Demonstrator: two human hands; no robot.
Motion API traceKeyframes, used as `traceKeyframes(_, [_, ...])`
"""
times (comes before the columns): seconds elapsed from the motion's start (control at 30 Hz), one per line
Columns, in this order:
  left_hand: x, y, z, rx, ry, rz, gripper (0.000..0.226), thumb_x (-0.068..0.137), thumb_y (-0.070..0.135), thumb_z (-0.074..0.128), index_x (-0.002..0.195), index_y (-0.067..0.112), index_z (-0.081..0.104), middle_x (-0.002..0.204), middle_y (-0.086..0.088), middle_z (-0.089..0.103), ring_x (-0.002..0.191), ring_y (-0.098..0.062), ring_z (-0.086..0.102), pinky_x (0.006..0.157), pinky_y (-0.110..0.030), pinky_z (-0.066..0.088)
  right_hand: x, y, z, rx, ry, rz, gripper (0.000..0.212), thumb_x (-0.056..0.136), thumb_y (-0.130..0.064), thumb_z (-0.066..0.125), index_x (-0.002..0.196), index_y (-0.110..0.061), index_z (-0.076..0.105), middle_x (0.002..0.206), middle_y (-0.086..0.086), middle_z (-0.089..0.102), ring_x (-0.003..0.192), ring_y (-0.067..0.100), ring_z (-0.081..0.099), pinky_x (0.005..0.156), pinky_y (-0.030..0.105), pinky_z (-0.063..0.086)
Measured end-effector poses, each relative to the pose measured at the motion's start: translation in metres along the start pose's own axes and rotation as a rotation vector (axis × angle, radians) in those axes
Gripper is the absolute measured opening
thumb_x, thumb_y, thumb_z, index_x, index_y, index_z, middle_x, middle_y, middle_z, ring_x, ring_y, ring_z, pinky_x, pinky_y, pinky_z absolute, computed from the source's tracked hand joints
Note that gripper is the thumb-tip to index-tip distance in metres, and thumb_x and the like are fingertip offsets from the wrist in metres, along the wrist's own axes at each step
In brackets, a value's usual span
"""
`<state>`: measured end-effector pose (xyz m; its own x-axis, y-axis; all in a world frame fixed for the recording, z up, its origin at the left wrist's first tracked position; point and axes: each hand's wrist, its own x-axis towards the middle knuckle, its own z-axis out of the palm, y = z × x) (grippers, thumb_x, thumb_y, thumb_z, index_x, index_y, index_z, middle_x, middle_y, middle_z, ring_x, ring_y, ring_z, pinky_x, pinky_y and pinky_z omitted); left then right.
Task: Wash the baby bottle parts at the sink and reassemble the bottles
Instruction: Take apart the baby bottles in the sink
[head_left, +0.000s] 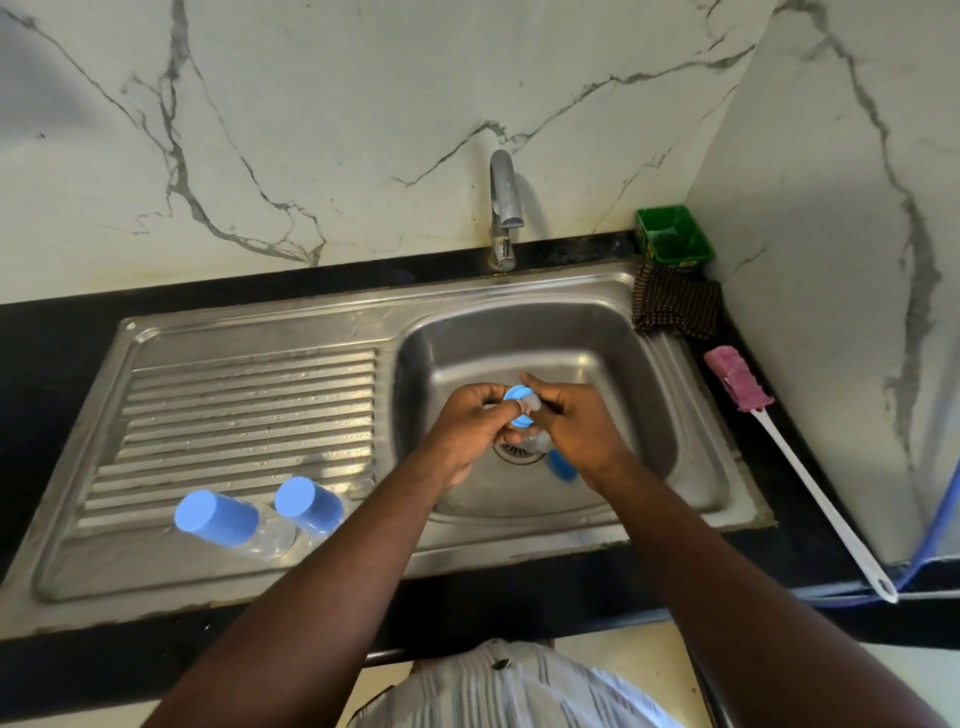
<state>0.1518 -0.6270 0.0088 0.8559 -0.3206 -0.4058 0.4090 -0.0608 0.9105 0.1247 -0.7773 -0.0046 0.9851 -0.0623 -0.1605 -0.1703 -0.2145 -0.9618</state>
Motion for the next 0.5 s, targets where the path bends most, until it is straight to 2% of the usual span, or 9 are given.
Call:
traceKeyframes(0.1, [0.0049,-0.0041,0.0027,0.048,0.058,-0.017,0.024,0.091,0.02,0.073,0.105,0.001,0.07,0.092,-0.017,0.075,0.079,-0.023,0.074,0.063,-0.021,0.054,0.0004,-0.0022,-0.0037,0.014,-0.063,0.008,0.025,0.097,-0.008,0.06,0.119,-0.008,0.071,0.141,0.006,0.056,0.123,0.011,0.058,0.075,0.007,0.05])
traceKeyframes(0.23, [0.0083,-0.0067,0.0005,0.134,0.111,-0.006,0.024,0.094,0.02,0.069,0.104,-0.001,0.068,0.083,-0.011,0.073,0.058,-0.007,0.066,0.059,-0.02,0.054,0.0031,0.0004,-0.0073,0.097,-0.21,0.077,0.029,0.092,0.003,0.058,0.116,-0.005,0.072,0.136,0.018,0.06,0.132,0.021,0.053,0.091,0.013,0.05])
traceKeyframes(0.27, [0.009,-0.007,-0.0002,0.155,0.113,-0.002,0.025,0.094,0.022,0.069,0.104,-0.001,0.068,0.085,-0.011,0.073,0.058,-0.007,0.066,0.059,-0.02,0.055,0.0031,0.0009,-0.0069,0.115,-0.214,0.093,0.031,0.093,0.002,0.056,0.12,-0.005,0.07,0.133,0.019,0.062,0.128,0.021,0.056,0.095,0.017,0.05])
traceKeyframes(0.33, [0.0096,-0.0069,-0.0009,0.181,0.106,0.014,0.026,0.094,0.025,0.069,0.105,0.002,0.068,0.088,-0.01,0.073,0.061,-0.009,0.065,0.063,-0.024,0.057,0.0011,-0.0005,-0.0049,0.173,-0.174,0.123,0.034,0.099,-0.004,0.053,0.133,-0.003,0.061,0.12,0.017,0.069,0.109,0.019,0.068,0.097,0.027,0.054])
traceKeyframes(0.4, [0.0094,-0.0065,-0.0015,0.204,0.092,0.032,0.025,0.094,0.026,0.069,0.107,0.005,0.068,0.092,-0.009,0.074,0.064,-0.01,0.066,0.071,-0.029,0.059,-0.0012,-0.0018,-0.0035,0.211,-0.117,0.129,0.04,0.099,-0.01,0.056,0.139,-0.004,0.054,0.112,0.013,0.073,0.095,0.015,0.072,0.087,0.024,0.057])
traceKeyframes(0.5, [0.0084,-0.0044,-0.0042,0.083,-0.013,0.014,0.025,0.096,0.02,0.066,0.114,0.003,0.065,0.099,-0.012,0.074,0.08,-0.018,0.073,0.077,-0.029,0.06,-0.0002,-0.0037,-0.0033,0.212,-0.038,0.118,0.043,0.095,-0.01,0.064,0.137,-0.005,0.056,0.121,0.009,0.07,0.099,0.012,0.07,0.078,0.017,0.056])
